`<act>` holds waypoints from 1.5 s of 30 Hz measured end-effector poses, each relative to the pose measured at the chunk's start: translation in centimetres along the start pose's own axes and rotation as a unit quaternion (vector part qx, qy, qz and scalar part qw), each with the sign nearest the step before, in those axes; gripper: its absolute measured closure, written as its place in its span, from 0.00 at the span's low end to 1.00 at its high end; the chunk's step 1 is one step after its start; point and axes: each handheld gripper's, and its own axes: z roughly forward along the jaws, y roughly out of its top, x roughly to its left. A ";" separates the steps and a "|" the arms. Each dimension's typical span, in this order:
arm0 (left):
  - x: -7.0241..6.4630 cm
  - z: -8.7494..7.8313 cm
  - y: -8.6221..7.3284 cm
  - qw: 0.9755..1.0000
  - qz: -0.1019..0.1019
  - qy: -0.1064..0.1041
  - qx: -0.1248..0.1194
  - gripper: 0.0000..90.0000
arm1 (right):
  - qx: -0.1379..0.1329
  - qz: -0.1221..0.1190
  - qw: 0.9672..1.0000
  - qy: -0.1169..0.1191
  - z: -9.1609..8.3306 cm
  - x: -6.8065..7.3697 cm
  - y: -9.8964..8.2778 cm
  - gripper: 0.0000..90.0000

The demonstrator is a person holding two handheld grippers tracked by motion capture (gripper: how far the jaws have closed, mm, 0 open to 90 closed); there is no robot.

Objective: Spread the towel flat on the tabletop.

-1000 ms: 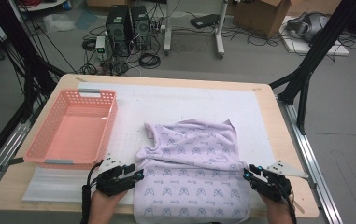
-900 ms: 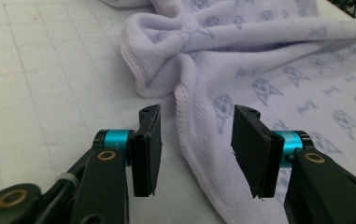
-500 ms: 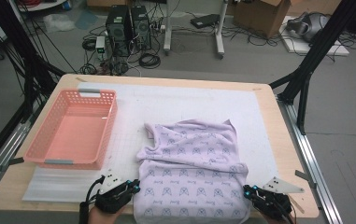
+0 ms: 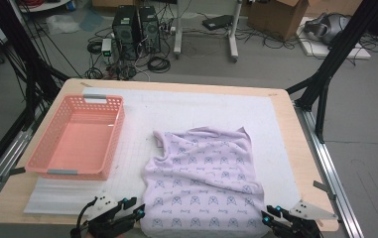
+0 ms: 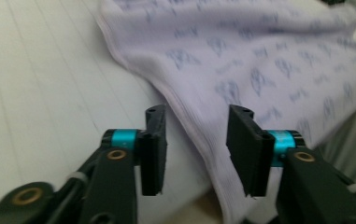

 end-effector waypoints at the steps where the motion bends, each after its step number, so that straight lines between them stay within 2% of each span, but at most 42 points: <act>1: 0.2 0.4 0.3 1.000 -0.005 -0.001 0.001 0.60 | -0.009 0.005 1.000 -0.004 0.2 -0.2 0.4 0.70; 5: 0.4 2.8 0.7 1.000 -0.005 -0.004 0.027 0.57 | 0.001 0.004 1.000 -0.031 1.9 -0.5 1.5 0.65; 7: 0.0 3.4 0.6 1.000 0.020 0.001 0.022 0.60 | 0.016 0.001 0.999 -0.038 3.0 -0.5 1.7 0.66; 8: -0.4 3.5 0.5 0.999 0.045 0.021 0.021 0.67 | 0.024 -0.001 0.999 -0.042 3.4 -0.6 1.7 0.71; 9: -0.6 3.4 0.3 0.997 0.070 0.038 0.020 0.80 | 0.021 -0.010 0.998 -0.051 3.4 -0.6 1.7 0.81; 10: -0.5 3.3 0.3 0.997 0.061 0.030 0.022 0.90 | 0.018 -0.009 0.999 -0.046 3.3 -0.7 1.7 0.93; 11: -0.5 3.2 0.3 0.998 0.048 0.029 0.024 0.95 | 0.020 -0.002 0.999 -0.028 3.2 -0.9 1.6 0.95; 12: -0.5 3.0 0.3 0.998 0.050 0.029 0.026 0.96 | 0.021 -0.004 0.999 -0.027 3.1 -0.8 1.4 0.96; 16: -0.8 1.9 -0.2 0.998 0.047 0.020 0.033 0.96 | 0.024 -0.016 0.999 -0.018 2.3 -0.5 0.9 0.97; 21: -1.4 -0.2 -1.0 0.998 0.048 0.003 0.037 0.96 | 0.029 -0.026 0.999 0.000 1.1 0.4 0.2 0.97; 24: -1.7 -0.6 -1.7 0.997 0.059 0.011 0.039 0.90 | 0.033 -0.029 0.999 0.008 0.6 0.9 -0.3 0.99; 25: -1.5 -0.5 -1.6 0.998 0.051 0.012 0.036 0.81 | 0.031 -0.025 0.999 0.009 0.4 0.9 -0.3 0.96; 26: -1.3 -0.3 -1.3 0.999 0.041 0.010 0.027 0.73 | 0.025 -0.018 0.999 0.010 0.3 0.9 -0.2 0.88; 28: -0.9 -0.1 -0.5 0.999 0.031 0.013 0.005 0.64 | 0.015 -0.015 1.000 0.008 0.3 0.7 0.1 0.86; 30: -0.5 0.4 0.3 0.999 0.033 0.015 -0.003 0.61 | 0.005 -0.009 1.000 -0.003 0.6 0.6 0.6 0.80; 33: 0.4 1.7 1.3 0.999 0.025 0.023 0.001 0.57 | 0.009 -0.013 0.999 -0.029 1.7 0.3 1.4 0.71; 36: 1.2 3.2 2.0 1.000 0.015 0.019 0.018 0.55 | 0.017 -0.007 0.999 -0.045 3.0 -0.1 2.0 0.64; 39: 1.5 4.6 2.3 0.999 0.012 0.015 0.036 0.55 | 0.025 -0.006 0.998 -0.054 4.1 -0.5 2.5 0.66; 41: 1.3 5.0 2.4 0.999 0.015 0.017 0.033 0.56 | 0.028 -0.007 0.998 -0.052 4.5 -0.6 2.5 0.70; 42: 1.1 5.0 2.3 0.999 0.025 0.024 0.035 0.58 | 0.026 -0.003 0.998 -0.052 4.4 -0.6 2.5 0.75; 44: 0.6 4.9 2.1 0.997 0.058 0.047 0.038 0.78 | 0.025 0.000 0.999 -0.034 4.4 -0.7 2.4 0.95; 45: 0.6 4.7 2.1 0.997 0.048 0.040 0.041 0.91 | 0.026 -0.002 0.999 -0.032 4.3 -0.7 2.4 0.96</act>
